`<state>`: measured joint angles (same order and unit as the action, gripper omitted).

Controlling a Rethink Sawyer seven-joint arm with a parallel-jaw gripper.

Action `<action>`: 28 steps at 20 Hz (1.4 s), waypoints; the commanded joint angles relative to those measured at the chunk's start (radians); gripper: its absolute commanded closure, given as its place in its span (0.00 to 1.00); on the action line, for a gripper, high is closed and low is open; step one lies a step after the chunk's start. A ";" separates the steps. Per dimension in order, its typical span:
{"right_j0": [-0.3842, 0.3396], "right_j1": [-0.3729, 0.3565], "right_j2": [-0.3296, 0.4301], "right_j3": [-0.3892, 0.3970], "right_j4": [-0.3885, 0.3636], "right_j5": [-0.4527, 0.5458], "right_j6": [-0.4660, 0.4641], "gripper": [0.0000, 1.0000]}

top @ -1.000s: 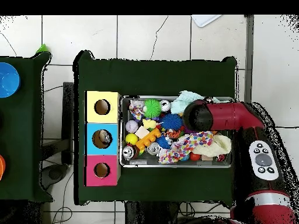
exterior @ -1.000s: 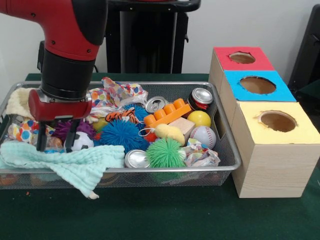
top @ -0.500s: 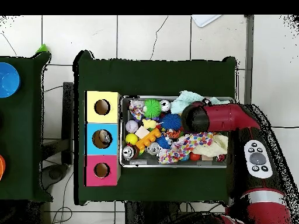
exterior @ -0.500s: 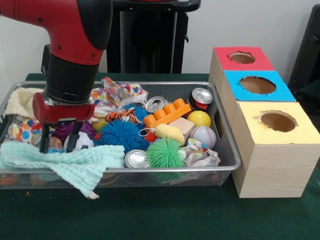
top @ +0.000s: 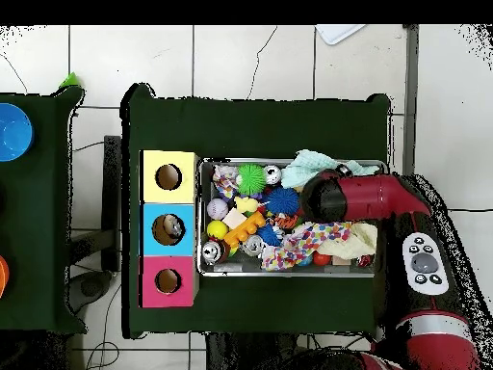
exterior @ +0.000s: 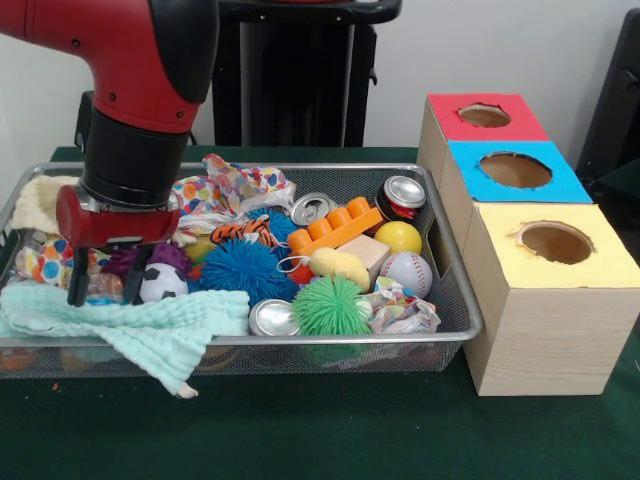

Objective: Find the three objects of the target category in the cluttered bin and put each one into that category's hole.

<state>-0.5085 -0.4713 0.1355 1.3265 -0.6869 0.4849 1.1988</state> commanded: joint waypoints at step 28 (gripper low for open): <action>0.059 0.094 -0.082 0.003 -0.073 0.004 0.105 0.00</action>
<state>-0.4758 -0.4273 0.0644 1.3202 -0.7306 0.4839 1.1988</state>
